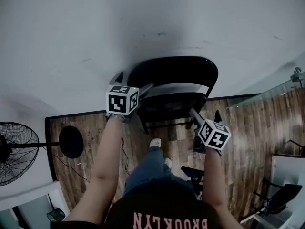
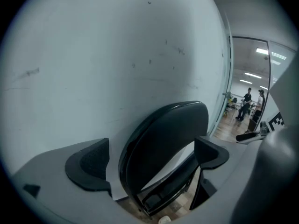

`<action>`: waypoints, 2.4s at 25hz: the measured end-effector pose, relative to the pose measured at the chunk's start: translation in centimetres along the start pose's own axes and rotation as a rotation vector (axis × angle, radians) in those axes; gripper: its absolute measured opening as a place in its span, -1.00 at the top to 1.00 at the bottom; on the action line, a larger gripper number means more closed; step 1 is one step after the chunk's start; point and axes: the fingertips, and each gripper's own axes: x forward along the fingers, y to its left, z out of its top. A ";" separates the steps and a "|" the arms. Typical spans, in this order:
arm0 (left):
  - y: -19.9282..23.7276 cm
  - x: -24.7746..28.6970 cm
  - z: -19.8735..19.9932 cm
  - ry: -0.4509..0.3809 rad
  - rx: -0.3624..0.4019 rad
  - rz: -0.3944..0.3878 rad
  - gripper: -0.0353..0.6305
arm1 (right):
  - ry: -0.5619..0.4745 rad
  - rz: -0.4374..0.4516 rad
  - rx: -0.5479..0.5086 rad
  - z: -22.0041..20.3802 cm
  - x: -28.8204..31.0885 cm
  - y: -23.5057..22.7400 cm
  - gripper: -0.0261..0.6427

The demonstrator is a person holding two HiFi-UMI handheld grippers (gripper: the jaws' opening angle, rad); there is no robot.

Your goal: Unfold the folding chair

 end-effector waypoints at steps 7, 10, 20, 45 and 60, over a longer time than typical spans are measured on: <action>-0.1 3.0 -0.4 0.116 0.072 -0.077 -0.82 | 0.043 -0.014 0.022 -0.7 2.9 -0.7 -0.78; -0.4 3.3 -0.6 0.145 0.072 -0.082 -0.81 | 0.050 0.000 0.047 -1.1 4.1 -0.5 -0.78; 1.5 3.7 -0.9 0.214 0.152 0.040 -0.10 | 0.063 -0.010 0.152 -2.4 9.9 -1.2 -0.77; 1.5 3.9 -1.2 0.252 0.209 0.049 -0.06 | 0.119 -0.092 0.433 -5.5 17.9 -3.8 -0.07; -1.4 -0.4 -2.8 0.183 0.267 0.106 -0.06 | 0.041 -0.069 0.417 -7.3 13.4 -4.1 -0.07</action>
